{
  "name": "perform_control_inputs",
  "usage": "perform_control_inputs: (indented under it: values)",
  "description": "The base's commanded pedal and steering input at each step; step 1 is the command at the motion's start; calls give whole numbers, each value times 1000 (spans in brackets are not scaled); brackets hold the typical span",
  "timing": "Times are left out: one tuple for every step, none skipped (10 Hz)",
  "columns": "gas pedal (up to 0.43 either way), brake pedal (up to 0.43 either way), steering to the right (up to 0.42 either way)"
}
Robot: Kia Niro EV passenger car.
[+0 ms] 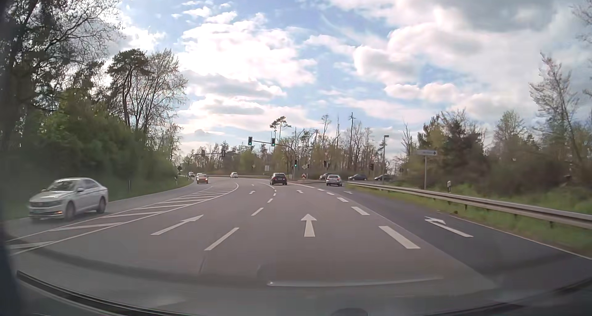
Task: Follow the waypoints while adhering to traffic rules and regulations
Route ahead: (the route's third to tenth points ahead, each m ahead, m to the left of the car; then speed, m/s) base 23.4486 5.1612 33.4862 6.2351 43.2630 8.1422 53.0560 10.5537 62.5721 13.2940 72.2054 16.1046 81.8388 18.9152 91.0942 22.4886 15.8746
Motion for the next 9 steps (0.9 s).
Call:
perform_control_inputs:
  values:
    - [67,0,-14]
    - [67,0,-15]
    - [67,0,-17]
    - [67,0,-18]
    - [79,0,-20]
    - [79,0,-21]
    - [79,0,-21]
    - [79,0,-21]
    - [79,0,-21]
